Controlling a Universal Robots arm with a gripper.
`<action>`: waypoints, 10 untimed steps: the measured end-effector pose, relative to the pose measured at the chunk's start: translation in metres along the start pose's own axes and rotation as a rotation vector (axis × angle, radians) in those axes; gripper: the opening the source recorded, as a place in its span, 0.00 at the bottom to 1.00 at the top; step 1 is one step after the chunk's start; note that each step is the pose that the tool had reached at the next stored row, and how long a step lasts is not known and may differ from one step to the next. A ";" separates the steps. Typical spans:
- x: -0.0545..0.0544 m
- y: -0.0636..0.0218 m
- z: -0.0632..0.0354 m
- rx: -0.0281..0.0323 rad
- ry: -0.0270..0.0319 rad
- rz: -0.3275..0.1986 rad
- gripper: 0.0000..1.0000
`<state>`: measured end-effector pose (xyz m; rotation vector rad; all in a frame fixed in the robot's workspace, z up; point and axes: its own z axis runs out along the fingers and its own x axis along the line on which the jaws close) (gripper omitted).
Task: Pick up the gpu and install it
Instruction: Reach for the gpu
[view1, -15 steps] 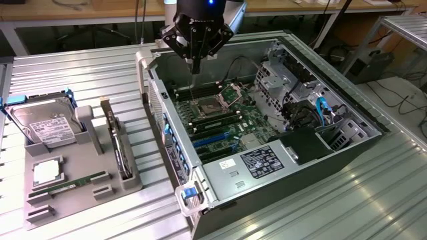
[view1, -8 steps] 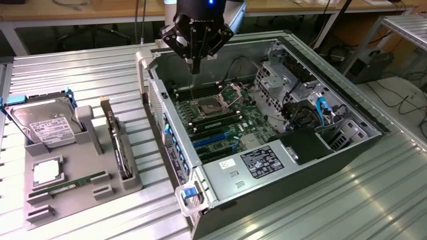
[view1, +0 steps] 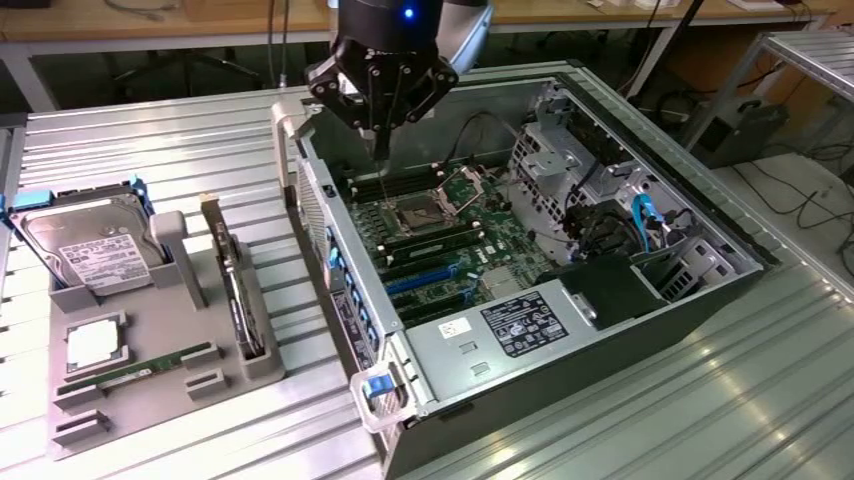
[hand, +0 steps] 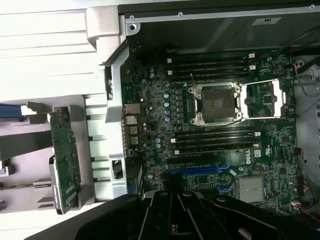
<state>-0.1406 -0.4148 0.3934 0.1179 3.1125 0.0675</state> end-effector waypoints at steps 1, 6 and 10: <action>0.004 -0.0018 -0.0001 -0.0001 -0.0001 0.000 0.11; 0.038 -0.0123 -0.0013 -0.0001 -0.0003 0.000 0.11; 0.058 -0.0159 -0.0009 0.0001 -0.0003 0.000 0.11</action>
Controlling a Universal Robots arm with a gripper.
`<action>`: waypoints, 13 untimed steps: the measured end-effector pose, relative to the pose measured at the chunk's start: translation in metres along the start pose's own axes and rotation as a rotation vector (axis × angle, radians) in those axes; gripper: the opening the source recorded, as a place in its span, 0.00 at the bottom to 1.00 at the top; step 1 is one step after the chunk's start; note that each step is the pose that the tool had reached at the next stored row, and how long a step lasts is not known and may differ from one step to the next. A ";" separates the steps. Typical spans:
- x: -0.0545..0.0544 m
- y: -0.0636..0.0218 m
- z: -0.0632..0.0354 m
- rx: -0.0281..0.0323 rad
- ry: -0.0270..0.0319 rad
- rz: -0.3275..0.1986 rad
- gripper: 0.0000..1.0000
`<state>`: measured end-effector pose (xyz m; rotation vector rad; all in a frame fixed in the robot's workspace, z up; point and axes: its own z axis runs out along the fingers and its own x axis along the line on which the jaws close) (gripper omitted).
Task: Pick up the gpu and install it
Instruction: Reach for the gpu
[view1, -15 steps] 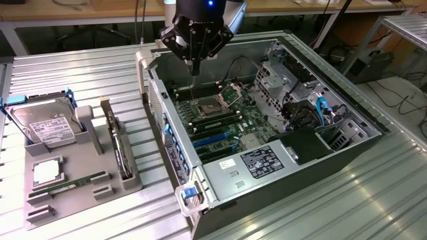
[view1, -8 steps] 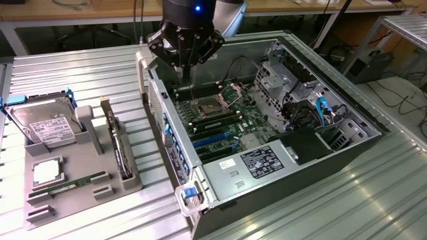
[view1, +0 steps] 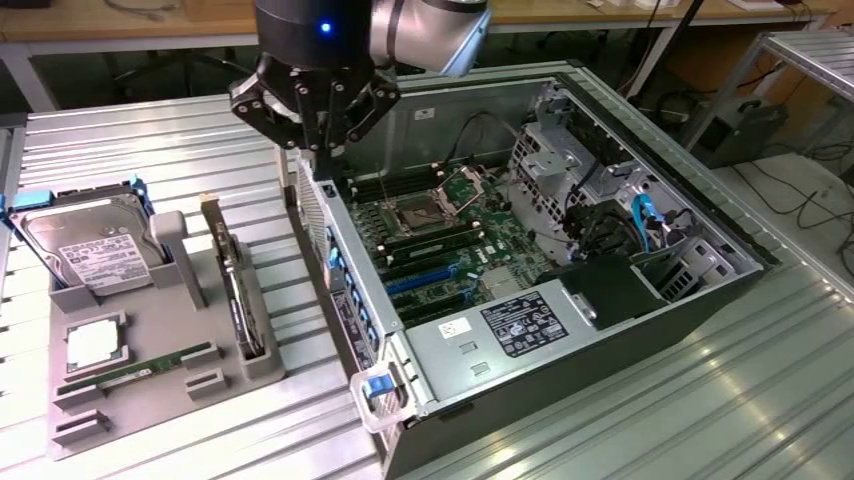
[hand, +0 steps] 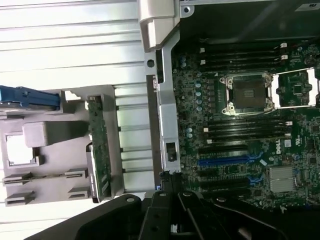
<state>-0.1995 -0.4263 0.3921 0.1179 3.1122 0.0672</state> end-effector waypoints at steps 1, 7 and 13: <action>0.005 -0.0005 0.0007 0.0001 0.0000 0.000 0.11; 0.039 -0.0036 0.0086 0.0004 0.0001 0.000 0.11; 0.076 -0.0069 0.0184 0.0008 0.0001 0.000 0.11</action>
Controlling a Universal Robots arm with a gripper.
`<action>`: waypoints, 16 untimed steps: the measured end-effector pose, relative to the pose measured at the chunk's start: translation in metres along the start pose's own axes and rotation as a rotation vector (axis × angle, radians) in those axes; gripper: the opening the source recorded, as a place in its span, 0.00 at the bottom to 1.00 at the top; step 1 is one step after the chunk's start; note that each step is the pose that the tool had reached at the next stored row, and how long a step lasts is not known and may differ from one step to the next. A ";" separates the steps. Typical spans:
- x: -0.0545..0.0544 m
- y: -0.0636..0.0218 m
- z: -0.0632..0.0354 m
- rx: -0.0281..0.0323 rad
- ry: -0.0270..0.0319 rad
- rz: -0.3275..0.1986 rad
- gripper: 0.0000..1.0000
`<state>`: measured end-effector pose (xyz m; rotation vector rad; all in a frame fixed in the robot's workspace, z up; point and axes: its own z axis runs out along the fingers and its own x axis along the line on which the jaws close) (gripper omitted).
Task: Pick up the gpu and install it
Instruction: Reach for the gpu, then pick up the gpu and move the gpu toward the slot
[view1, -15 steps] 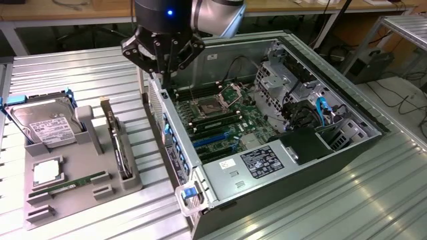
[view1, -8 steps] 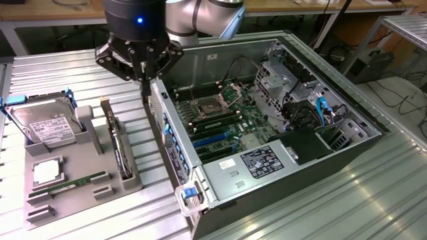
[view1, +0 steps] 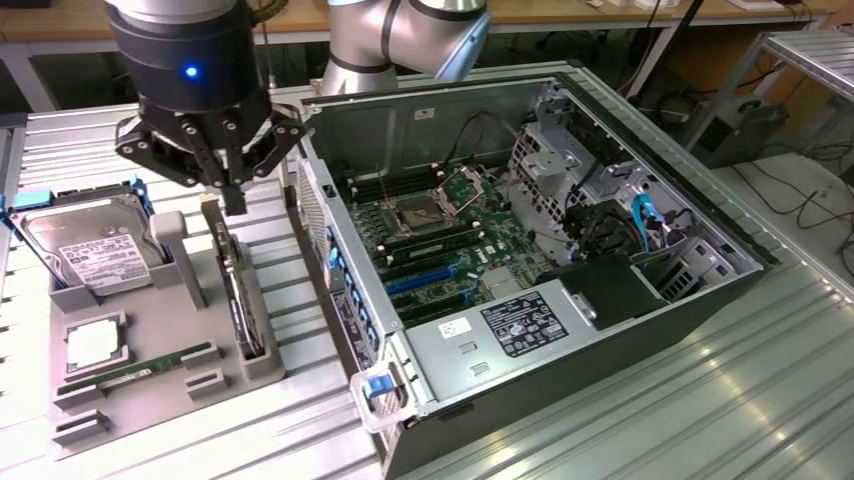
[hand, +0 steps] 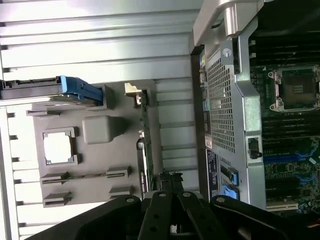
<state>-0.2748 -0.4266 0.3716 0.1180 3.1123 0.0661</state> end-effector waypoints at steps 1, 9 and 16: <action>0.005 -0.0005 0.0014 0.0000 0.0000 0.000 0.11; 0.016 -0.0016 0.0043 0.0009 -0.0001 0.000 0.11; 0.016 -0.0016 0.0043 0.0009 -0.0001 0.000 0.11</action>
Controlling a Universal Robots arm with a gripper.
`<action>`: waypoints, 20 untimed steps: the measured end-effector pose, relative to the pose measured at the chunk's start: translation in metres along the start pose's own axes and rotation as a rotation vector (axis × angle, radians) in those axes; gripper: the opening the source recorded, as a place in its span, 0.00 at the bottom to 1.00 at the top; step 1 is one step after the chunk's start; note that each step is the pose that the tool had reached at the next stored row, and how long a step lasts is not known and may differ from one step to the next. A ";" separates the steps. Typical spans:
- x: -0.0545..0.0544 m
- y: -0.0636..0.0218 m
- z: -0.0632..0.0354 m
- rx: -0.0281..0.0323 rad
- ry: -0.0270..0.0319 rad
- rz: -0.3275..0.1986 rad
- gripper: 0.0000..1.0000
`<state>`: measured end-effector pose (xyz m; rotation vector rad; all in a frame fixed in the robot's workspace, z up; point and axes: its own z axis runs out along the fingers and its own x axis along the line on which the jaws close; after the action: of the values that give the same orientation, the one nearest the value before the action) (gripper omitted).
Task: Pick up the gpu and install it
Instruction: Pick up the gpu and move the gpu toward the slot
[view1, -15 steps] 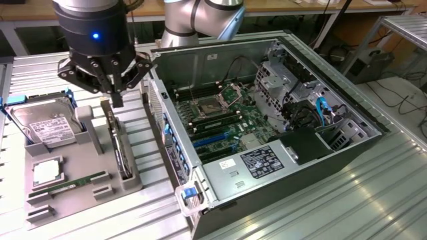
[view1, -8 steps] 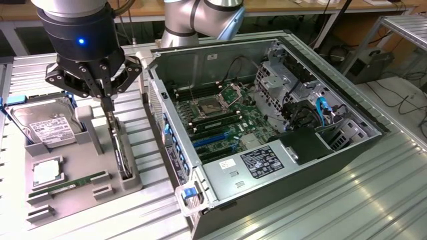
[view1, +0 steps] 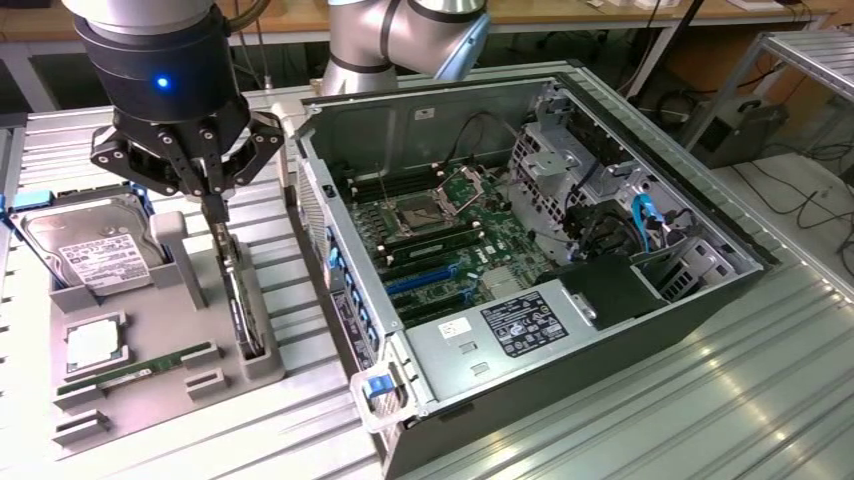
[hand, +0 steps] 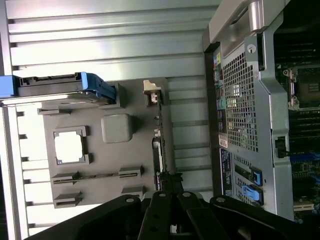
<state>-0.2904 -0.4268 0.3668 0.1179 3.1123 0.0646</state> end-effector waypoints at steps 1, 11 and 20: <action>0.000 0.0000 0.0000 0.0000 0.0000 0.000 0.11; 0.000 0.0000 0.0001 0.0000 -0.0002 0.000 0.36; 0.000 -0.0006 0.0150 0.0014 -0.0012 0.000 0.36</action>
<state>-0.2904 -0.4268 0.3518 0.1178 3.1112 0.0624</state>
